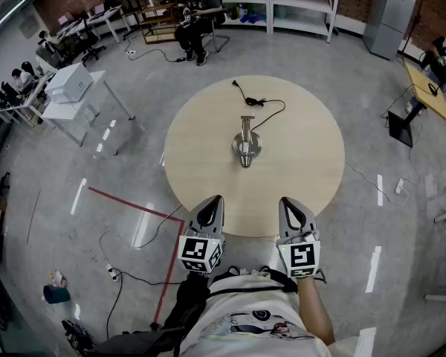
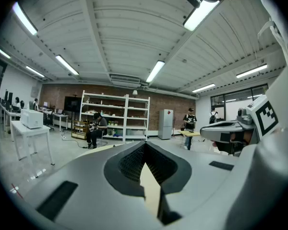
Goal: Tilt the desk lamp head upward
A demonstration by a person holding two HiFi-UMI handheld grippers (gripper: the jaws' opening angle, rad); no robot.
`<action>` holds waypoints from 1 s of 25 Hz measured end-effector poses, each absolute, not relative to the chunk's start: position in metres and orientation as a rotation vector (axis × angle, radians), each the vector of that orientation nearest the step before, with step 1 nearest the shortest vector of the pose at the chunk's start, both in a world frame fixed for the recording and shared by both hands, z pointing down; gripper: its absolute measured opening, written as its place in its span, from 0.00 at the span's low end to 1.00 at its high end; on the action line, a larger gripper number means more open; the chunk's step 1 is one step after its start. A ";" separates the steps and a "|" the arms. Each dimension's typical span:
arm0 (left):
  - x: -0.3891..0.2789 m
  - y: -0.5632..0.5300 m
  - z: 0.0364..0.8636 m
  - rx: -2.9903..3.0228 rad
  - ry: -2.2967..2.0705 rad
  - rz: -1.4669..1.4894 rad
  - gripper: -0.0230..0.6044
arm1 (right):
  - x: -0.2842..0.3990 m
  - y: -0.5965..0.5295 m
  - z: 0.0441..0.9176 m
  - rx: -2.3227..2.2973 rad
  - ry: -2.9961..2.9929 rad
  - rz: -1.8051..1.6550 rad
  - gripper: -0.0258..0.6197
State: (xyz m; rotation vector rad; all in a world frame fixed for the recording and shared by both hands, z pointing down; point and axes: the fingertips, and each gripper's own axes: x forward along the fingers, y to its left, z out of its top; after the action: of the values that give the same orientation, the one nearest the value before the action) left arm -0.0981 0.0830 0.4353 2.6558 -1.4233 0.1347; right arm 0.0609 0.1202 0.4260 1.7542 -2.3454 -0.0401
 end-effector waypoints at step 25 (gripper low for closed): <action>-0.066 0.091 0.457 2.585 -1.453 0.186 0.02 | 0.071 0.123 0.460 1.593 -2.473 0.029 0.04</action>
State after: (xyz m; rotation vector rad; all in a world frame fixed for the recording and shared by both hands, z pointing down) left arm -0.0655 0.0907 0.4569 2.5845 -1.4528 0.1861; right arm 0.0708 0.1226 0.4600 1.5930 -2.4728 0.0292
